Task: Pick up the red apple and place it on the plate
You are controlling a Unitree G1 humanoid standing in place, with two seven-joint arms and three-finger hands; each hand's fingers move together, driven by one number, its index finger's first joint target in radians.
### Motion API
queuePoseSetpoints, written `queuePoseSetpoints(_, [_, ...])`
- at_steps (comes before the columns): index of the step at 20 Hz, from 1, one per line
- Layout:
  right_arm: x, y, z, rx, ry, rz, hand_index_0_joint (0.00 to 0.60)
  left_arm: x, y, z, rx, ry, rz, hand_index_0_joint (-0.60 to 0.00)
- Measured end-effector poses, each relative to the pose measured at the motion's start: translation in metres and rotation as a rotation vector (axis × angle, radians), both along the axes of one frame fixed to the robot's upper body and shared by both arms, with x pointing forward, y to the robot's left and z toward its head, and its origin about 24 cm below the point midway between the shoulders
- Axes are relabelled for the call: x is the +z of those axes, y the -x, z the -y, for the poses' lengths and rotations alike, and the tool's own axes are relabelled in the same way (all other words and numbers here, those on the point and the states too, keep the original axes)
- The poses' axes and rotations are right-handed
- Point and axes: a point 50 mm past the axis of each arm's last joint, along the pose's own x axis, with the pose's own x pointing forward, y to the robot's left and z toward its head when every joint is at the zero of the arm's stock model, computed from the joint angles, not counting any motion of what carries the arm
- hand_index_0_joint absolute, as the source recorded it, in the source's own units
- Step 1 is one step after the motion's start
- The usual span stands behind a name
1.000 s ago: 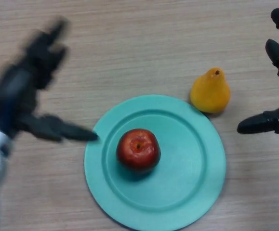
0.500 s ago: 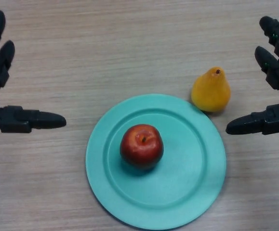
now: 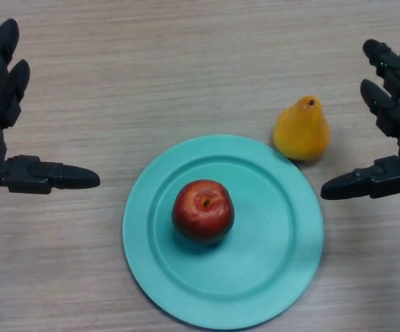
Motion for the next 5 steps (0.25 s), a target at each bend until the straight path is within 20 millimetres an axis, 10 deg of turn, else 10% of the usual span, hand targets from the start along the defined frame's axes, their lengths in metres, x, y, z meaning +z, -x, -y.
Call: queuePoseSetpoints(5, [0.0045,0.0015,-0.0027,-0.005,-0.001,0.02,0.0,-0.0026,-0.0024,0.0092,-0.017,0.0,-0.021,0.0])
